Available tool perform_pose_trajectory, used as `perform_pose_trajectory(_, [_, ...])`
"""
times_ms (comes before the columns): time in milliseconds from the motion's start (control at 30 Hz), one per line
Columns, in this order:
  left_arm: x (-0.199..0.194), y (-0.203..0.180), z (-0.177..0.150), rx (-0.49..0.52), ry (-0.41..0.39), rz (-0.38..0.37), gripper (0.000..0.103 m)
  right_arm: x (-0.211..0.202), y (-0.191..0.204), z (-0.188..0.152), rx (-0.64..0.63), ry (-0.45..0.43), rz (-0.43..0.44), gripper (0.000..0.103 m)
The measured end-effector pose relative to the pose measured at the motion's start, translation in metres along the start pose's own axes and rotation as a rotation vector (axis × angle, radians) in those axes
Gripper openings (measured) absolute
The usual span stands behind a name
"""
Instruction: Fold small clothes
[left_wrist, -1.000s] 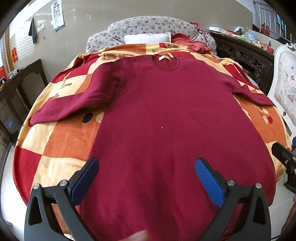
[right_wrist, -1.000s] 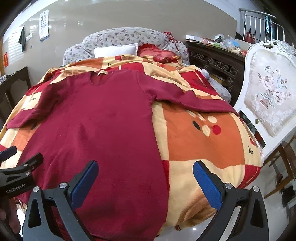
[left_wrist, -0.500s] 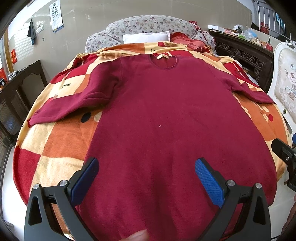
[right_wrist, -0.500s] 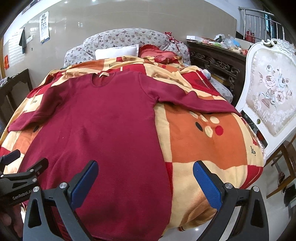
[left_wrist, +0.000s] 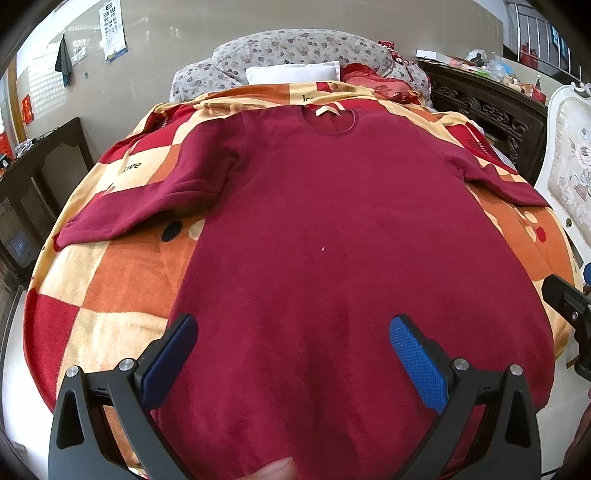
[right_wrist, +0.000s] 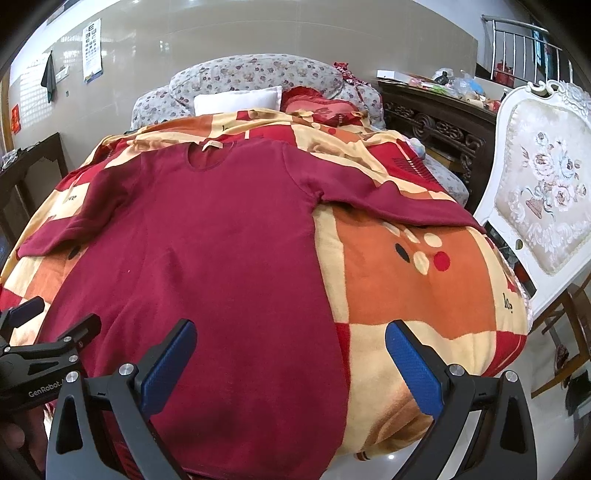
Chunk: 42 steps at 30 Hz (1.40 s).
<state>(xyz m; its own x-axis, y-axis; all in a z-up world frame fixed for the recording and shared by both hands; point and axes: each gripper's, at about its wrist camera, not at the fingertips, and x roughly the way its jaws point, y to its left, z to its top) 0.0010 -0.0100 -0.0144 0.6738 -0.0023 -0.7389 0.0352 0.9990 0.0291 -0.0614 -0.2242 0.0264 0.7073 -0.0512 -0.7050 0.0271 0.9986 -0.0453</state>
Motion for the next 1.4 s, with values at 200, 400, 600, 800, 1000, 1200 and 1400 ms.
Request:
perform_pose_trajectory(200, [0.002,0.008,0.000,-0.008,-0.001,-0.003,0.103,0.000,0.006,0.000,-0.019,-0.004,-0.001,0.103])
perform_pose_trajectory(400, [0.002,0.012,0.001,-0.013,0.003,-0.007,0.103,0.001,0.010,0.002,-0.028,0.001,-0.008,0.103])
perform_pose_trajectory(600, [0.003,0.015,0.002,-0.014,0.006,-0.005,0.103,0.002,0.010,0.003,-0.035,0.002,-0.007,0.103])
perform_pose_trajectory(800, [0.006,0.022,0.004,-0.020,0.002,0.001,0.103,0.001,0.019,0.008,-0.051,-0.008,0.005,0.103])
perform_pose_trajectory(1000, [0.012,0.036,0.005,-0.045,0.007,0.019,0.103,0.006,0.039,0.023,-0.070,-0.038,0.025,0.103])
perform_pose_trajectory(1200, [0.015,0.047,0.004,-0.063,0.009,0.040,0.103,0.011,0.069,0.043,-0.107,-0.065,0.060,0.103])
perform_pose_trajectory(1400, [0.017,0.061,0.001,-0.085,0.017,0.066,0.103,0.011,0.105,0.061,-0.153,-0.095,0.109,0.103])
